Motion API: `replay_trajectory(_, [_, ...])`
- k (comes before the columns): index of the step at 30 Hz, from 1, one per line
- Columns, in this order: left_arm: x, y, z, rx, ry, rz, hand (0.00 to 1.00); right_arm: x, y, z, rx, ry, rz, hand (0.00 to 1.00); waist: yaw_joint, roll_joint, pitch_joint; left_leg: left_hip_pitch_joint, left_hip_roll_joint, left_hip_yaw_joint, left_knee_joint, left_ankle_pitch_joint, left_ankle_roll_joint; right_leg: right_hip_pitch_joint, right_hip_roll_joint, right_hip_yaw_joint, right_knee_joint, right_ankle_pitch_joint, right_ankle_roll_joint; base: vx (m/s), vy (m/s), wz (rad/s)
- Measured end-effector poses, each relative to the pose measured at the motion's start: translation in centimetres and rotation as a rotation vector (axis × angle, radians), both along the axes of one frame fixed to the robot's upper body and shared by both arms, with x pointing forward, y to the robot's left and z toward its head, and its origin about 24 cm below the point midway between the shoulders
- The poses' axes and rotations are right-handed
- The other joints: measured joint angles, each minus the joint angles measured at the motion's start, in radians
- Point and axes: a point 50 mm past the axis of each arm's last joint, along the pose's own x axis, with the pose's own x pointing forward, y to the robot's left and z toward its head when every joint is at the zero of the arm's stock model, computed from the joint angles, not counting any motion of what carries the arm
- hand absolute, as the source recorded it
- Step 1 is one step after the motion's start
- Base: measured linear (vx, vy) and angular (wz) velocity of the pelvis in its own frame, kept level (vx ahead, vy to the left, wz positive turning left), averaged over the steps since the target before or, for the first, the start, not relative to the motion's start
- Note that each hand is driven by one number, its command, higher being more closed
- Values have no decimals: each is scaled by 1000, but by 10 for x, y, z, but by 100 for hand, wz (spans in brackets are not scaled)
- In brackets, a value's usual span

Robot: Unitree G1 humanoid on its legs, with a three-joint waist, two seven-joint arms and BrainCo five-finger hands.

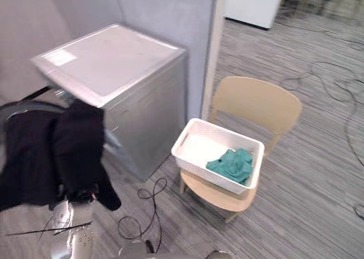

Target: Pick up the laundry basket with both hands and put the clothes into the washing machine.

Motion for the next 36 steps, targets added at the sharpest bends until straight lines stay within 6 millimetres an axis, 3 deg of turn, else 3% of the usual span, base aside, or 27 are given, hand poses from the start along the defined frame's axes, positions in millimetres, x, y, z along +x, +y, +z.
replay_trajectory(1, [-1,-2,-3,-1,16,-13,100,1,11,-6,47,-15,-8,0,9,27,10,12,65,43,106,-78,-106,2,8,-30,21,10,5,-93,97,105])
replay_trajectory(2, [0,-6,-6,-8,38,-38,100,-1,21,-10,84,-33,-26,0,0,50,15,38,85,42,94,-100,-213,2,5,-69,39,10,5,-73,202,110])
replay_trajectory(3, [3,-13,-10,-15,59,-77,100,2,35,-16,134,-50,-18,0,-5,68,23,68,74,30,31,-132,-284,0,-22,-108,67,14,10,-143,381,117])
replay_trajectory(4, [3,-15,-13,-20,79,-88,100,12,51,-23,192,-72,19,0,5,49,37,69,20,25,15,-132,-287,2,-84,-121,102,21,20,-128,335,92])
replay_trajectory(5, [2,-15,-16,-21,90,-90,100,16,57,-24,213,-81,36,0,10,45,40,68,-2,13,15,-132,-280,3,-109,-123,124,23,25,-143,444,78])
replay_trajectory(6, [-1,-18,-21,-29,117,-100,100,21,64,-27,241,-88,81,0,19,31,49,68,-55,-19,23,-142,-260,18,-164,-125,168,23,25,-69,374,105])
replay_trajectory(7, [-2,-23,-25,-38,134,-123,100,23,69,-27,249,-84,136,0,17,24,56,69,-108,-63,37,-147,-225,32,-227,-85,235,32,-1,-68,444,124])
replay_trajectory(8, [-2,-28,-26,-46,137,-140,100,23,69,-26,237,-86,151,0,15,26,59,76,-130,-88,46,-152,-202,27,-251,-34,278,41,-39,22,344,140])
replay_trajectory(9, [-2,-36,-27,-54,136,-171,100,23,65,-23,204,-94,199,0,20,40,71,92,-155,-124,56,-159,-149,-13,-257,142,361,35,-108,40,243,102])
replay_trajectory(10, [-3,-37,-27,-53,137,-178,100,29,66,-22,196,-106,231,0,22,47,74,99,-161,-141,57,-162,-133,-41,-226,261,404,0,-93,42,250,102])
replay_trajectory(11, [-5,-37,-27,-51,139,-180,100,43,72,-21,189,-149,274,0,22,39,72,109,-173,-171,49,-166,-95,-97,-136,443,488,-79,-40,18,184,85])
replay_trajectory(12, [-5,-38,-27,-43,137,-190,100,54,84,-22,200,-188,311,0,23,27,71,117,-185,-197,40,-169,-79,-140,-54,532,550,-137,-3,23,154,83])
replay_trajectory(15, [-4,-43,-28,-44,140,-218,100,69,110,-24,234,-233,386,0,22,-4,74,139,-223,-233,30,-186,-54,-233,67,558,574,-210,21,62,41,74])
replay_trajectory(17, [-2,-52,-27,-52,135,-255,100,73,110,-22,232,-245,407,0,20,2,75,160,-229,-252,30,-205,-26,-275,117,563,507,-212,17,157,-71,65])
replay_trajectory(20, [7,-70,-27,-59,126,-331,100,71,110,-22,235,-231,437,0,5,9,73,187,-229,-350,28,-233,-27,-325,195,677,369,-197,27,180,-80,95])
replay_trajectory(21, [12,-79,-31,-60,137,-372,100,65,112,-23,246,-213,452,0,-7,5,71,193,-229,-412,29,-246,-47,-334,224,787,305,-164,30,318,-197,123])
replay_trajectory(22, [13,-81,-31,-59,140,-384,100,64,114,-24,252,-207,463,0,-8,-1,67,196,-231,-431,33,-254,-60,-333,224,816,281,-148,31,384,-290,128])
replay_trajectory(23, [13,-84,-33,-53,146,-402,100,58,119,-25,270,-189,478,0,-10,-24,54,202,-240,-460,46,-278,-97,-318,205,842,237,-107,33,360,-299,77])
replay_trajectory(24, [13,-86,-35,-54,154,-411,100,53,121,-27,281,-174,479,0,-7,-35,46,211,-234,-474,59,-295,-118,-312,201,818,252,-54,28,520,-399,75])
replay_trajectory(25, [10,-90,-40,-62,177,-424,100,53,114,-26,270,-158,497,0,-3,1,37,231,-186,-501,66,-320,-150,-301,227,765,297,-81,7,451,-321,42])
replay_trajectory(27, [8,-92,-41,-61,183,-433,100,55,109,-26,259,-143,534,0,-9,24,20,228,-153,-489,108,-303,-165,-285,250,725,304,-129,-17,418,-269,50])
replay_trajectory(30, [6,-91,-40,-76,177,-420,100,55,100,-25,238,-113,573,0,18,63,28,62,-43,-417,563,-125,-186,-158,329,690,249,-165,-46,448,-288,10])
replay_trajectory(31, [5,-88,-40,-84,179,-404,100,56,96,-24,226,-105,585,0,44,74,29,-8,12,-387,755,-114,-187,-106,367,696,219,-172,-58,451,-205,-37])
replay_trajectory(32, [4,-83,-41,-84,186,-378,100,60,95,-23,210,-105,597,0,48,77,27,-59,42,-365,864,-117,-183,-59,385,699,184,-174,-61,368,-146,-27])
replay_trajectory(34, [5,-77,-42,-85,188,-346,100,67,96,-22,195,-117,622,0,49,67,29,-119,68,-327,891,-121,-176,3,390,708,128,-174,-62,312,-103,-1])
replay_trajectory(35, [5,-75,-42,-85,190,-332,100,70,97,-21,180,-118,628,0,53,59,26,-148,87,-302,847,-130,-164,32,390,719,96,-173,-63,362,-46,-24])
replay_trajectory(36, [5,-71,-43,-84,196,-312,100,79,99,-19,159,-135,653,0,69,52,26,-163,88,-306,703,-149,-147,64,392,759,68,-172,-65,404,14,-62])
